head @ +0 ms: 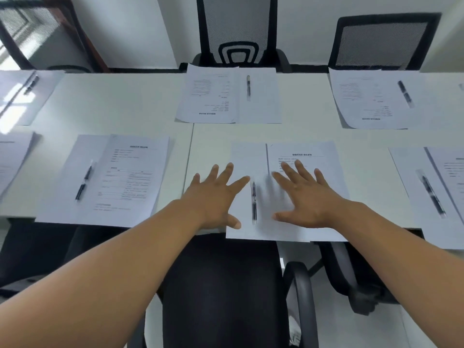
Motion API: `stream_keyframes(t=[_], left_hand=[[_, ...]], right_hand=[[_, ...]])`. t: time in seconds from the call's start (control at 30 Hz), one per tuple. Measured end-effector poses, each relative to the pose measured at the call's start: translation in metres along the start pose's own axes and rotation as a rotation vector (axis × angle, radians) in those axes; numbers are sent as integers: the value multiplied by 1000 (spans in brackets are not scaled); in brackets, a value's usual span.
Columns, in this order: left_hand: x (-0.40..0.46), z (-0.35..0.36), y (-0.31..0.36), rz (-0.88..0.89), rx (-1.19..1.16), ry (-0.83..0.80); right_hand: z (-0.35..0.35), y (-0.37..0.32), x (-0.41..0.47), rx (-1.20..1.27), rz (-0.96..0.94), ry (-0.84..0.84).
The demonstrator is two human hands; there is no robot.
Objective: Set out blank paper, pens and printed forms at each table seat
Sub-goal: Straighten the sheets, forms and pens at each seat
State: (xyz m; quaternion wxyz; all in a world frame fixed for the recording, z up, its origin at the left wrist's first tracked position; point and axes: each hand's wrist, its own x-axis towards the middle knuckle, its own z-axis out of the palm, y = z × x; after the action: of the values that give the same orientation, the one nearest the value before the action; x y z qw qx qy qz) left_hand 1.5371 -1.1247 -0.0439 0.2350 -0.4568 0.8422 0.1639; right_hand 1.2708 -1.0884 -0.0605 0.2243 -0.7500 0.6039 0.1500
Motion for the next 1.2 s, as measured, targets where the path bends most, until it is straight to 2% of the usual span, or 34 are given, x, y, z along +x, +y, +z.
stream_keyframes(t=[0.17, 0.5, 1.2], left_hand=[[-33, -5, -6, -38, 127, 101], [-129, -36, -2, -108, 173, 200], [-436, -49, 78, -442, 150, 316]], right_hand=[[-14, -37, -21, 0, 23, 80], [-67, -110, -100, -94, 41, 166], [-115, -237, -308, -134, -286, 395]])
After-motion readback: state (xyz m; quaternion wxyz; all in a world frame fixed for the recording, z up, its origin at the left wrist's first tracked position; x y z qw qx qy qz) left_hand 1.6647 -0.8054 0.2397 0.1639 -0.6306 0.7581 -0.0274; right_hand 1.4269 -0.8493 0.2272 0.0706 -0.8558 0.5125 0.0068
